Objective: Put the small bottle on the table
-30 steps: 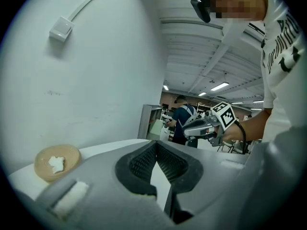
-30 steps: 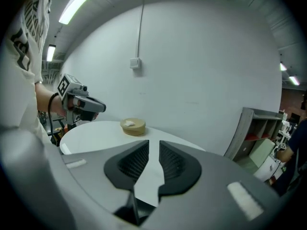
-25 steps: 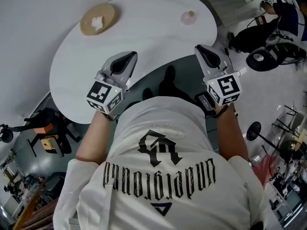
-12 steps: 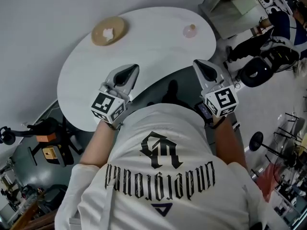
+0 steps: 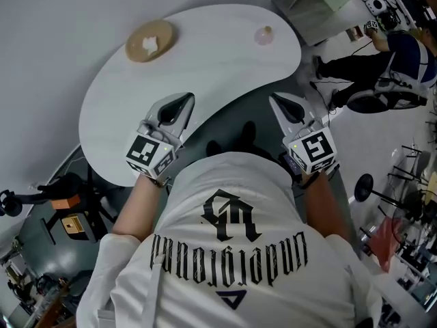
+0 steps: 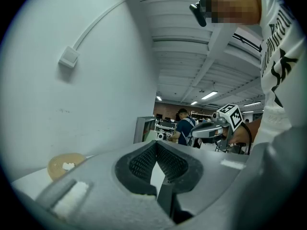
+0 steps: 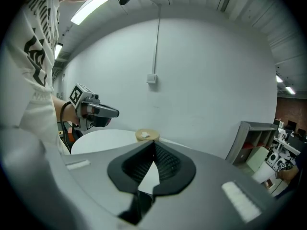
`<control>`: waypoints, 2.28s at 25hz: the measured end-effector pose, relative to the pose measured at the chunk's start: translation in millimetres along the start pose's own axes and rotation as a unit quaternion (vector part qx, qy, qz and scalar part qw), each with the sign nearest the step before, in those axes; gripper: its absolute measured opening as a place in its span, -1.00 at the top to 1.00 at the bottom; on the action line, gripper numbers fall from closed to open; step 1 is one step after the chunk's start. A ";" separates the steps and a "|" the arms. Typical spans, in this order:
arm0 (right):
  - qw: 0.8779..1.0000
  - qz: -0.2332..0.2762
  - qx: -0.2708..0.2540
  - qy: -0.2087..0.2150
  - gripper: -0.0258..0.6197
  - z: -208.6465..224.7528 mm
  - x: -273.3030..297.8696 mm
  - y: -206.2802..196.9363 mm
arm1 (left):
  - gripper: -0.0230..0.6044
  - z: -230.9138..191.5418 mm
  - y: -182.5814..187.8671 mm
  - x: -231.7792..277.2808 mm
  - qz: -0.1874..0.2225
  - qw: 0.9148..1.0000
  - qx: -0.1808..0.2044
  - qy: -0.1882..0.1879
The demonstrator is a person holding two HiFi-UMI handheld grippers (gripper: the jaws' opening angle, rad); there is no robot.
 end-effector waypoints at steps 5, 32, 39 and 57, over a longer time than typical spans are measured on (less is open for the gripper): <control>1.000 0.000 0.004 -0.009 0.92 -1.5 -18.3 -1.6 | 0.91 12.6 -5.7 -0.3 -0.011 1.000 -0.004 -0.008; 0.999 0.032 0.003 0.008 0.92 13.1 -244.6 -96.3 | 0.91 239.3 -65.8 59.3 -0.033 0.999 0.011 -0.003; 0.999 0.041 -0.003 0.022 0.92 0.2 -313.0 -127.5 | 0.91 313.4 -94.4 56.5 -0.029 1.000 0.012 0.005; 0.997 0.064 0.003 0.046 0.92 -42.3 -391.0 -145.3 | 0.91 409.4 -116.9 29.9 -0.022 0.999 0.019 0.016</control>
Point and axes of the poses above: the fingertips, and each gripper's own axes: x forward along the fingers, z to its right, y out of its top, the point moved 8 cm from there along -x, backward along the fingers, and after that the axes turned 8 degrees about -x, right-handed, at the moved point
